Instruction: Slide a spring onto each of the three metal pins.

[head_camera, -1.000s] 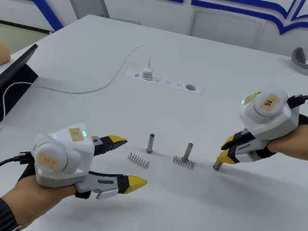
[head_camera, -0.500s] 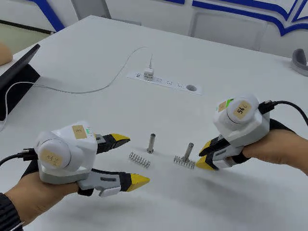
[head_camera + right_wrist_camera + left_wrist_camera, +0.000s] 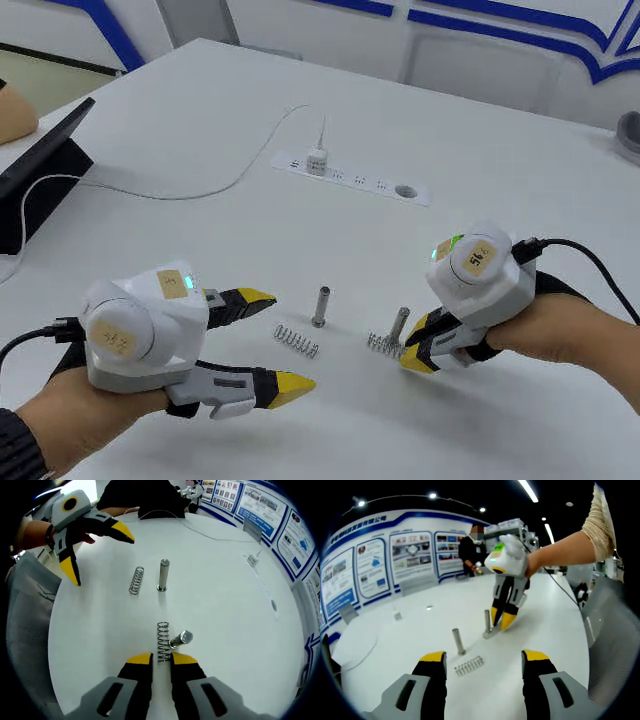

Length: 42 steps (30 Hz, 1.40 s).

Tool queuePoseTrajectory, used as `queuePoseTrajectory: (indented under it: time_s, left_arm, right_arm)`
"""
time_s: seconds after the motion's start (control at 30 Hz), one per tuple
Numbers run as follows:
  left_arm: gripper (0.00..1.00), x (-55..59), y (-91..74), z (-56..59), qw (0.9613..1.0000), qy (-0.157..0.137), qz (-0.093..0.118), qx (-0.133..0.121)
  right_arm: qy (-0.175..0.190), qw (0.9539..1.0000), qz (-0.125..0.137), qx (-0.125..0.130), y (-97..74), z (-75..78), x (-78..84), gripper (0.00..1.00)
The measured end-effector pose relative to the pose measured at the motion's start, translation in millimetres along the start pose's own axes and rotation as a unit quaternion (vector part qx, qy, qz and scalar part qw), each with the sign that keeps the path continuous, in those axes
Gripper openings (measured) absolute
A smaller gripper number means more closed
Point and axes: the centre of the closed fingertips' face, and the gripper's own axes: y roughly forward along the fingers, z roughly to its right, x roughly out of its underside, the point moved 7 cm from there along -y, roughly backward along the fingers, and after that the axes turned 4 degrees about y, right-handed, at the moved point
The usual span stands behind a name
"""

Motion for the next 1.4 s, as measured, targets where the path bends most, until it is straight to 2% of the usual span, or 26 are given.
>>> queuePoseTrajectory:
  time_s: [0.33, 0.53, 0.77, 1.0, 1.4]
  left_arm:
    - [0.60, 2.5, -0.7, 0.6, 1.0000, -0.002, -0.003, 0.002]
    - [0.58, 1.8, 0.8, 6.1, 0.9999, 0.001, -0.004, 0.011]
    - [0.54, -0.4, 4.4, 12.3, 0.9997, 0.005, -0.001, 0.023]
    - [0.46, -3.3, 11.4, 20.0, 0.9991, 0.014, 0.002, 0.040]
    - [0.40, -8.6, 27.0, 33.7, 0.9972, 0.028, 0.008, 0.070]
  right_arm:
    - [0.002, 1.0000, -0.007, -0.006, 4.5, 0.2, 2.7, 0.12]
    - [0.003, 0.9999, -0.008, -0.009, 2.8, -4.8, 3.8, 0.12]
    - [-0.017, 0.9997, -0.010, -0.016, -8.8, -18.0, 2.8, 0.12]
    - [-0.046, 0.9984, -0.001, -0.033, -25.8, -33.3, -7.8, 0.12]
    - [-0.103, 0.9931, 0.007, -0.055, -37.7, -54.5, -27.5, 0.12]
